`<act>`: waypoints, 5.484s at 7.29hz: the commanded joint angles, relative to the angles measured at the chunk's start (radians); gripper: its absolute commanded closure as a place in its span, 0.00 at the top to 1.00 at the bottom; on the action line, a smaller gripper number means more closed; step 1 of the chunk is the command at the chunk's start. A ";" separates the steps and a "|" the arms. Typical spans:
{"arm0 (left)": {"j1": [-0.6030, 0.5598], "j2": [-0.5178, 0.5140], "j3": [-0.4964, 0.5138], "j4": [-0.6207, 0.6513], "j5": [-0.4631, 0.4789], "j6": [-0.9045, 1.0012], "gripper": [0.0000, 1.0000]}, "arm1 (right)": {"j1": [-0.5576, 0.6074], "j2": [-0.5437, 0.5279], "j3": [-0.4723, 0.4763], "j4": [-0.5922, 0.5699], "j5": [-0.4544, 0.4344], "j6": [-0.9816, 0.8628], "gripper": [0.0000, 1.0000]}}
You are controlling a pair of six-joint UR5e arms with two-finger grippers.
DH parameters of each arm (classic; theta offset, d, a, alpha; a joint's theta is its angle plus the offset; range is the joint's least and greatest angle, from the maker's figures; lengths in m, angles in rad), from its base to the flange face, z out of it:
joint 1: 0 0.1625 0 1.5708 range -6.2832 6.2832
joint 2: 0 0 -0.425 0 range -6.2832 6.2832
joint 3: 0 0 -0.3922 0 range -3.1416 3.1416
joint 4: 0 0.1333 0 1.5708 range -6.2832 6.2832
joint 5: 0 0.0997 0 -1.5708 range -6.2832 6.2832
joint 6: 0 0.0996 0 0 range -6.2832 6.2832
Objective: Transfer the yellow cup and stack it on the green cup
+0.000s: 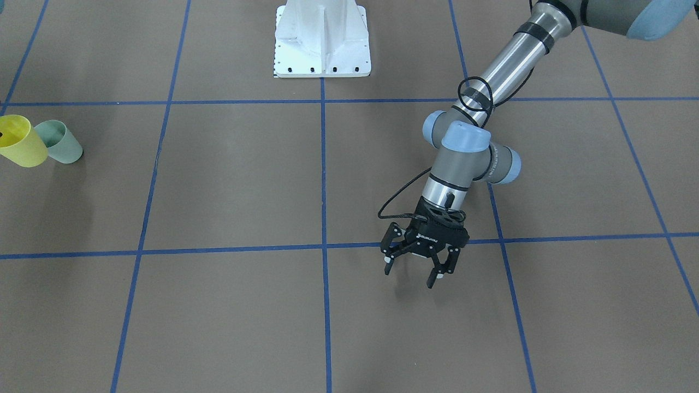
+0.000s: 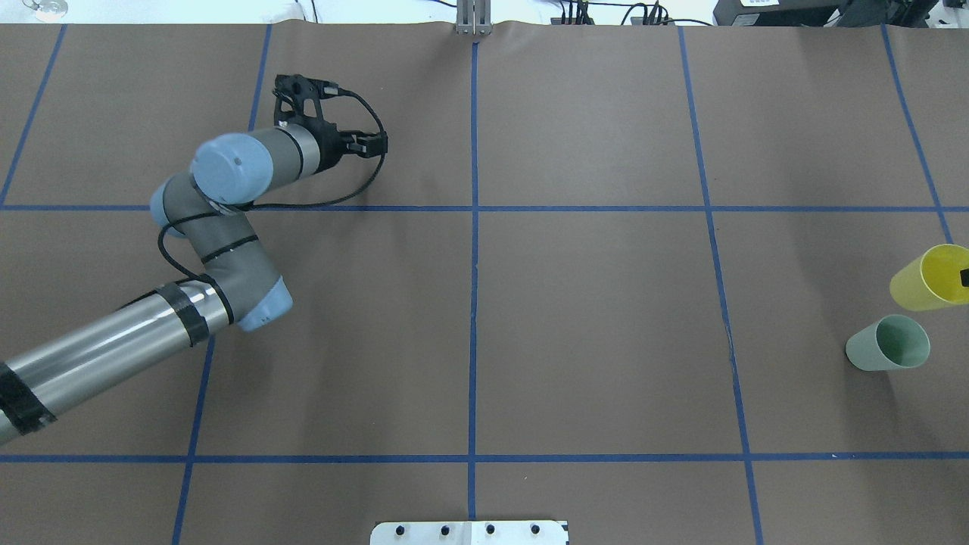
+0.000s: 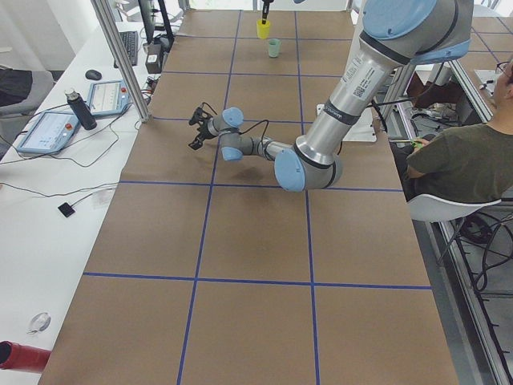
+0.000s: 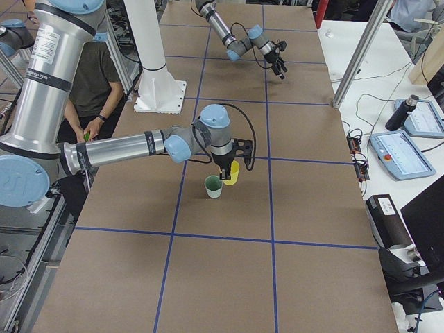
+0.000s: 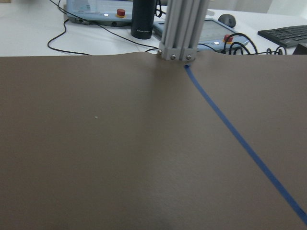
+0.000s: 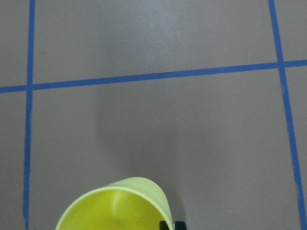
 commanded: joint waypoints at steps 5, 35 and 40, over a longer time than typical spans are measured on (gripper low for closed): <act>-0.393 0.114 -0.187 0.541 -0.745 0.271 1.00 | -0.005 -0.021 -0.023 0.015 0.077 -0.027 0.00; -0.777 0.758 -0.738 1.072 -0.853 1.051 1.00 | 0.206 0.203 -0.354 0.062 0.149 -0.108 1.00; -0.777 0.782 -0.723 1.072 -0.839 1.048 1.00 | 0.352 0.258 -0.346 -0.217 0.183 -0.441 1.00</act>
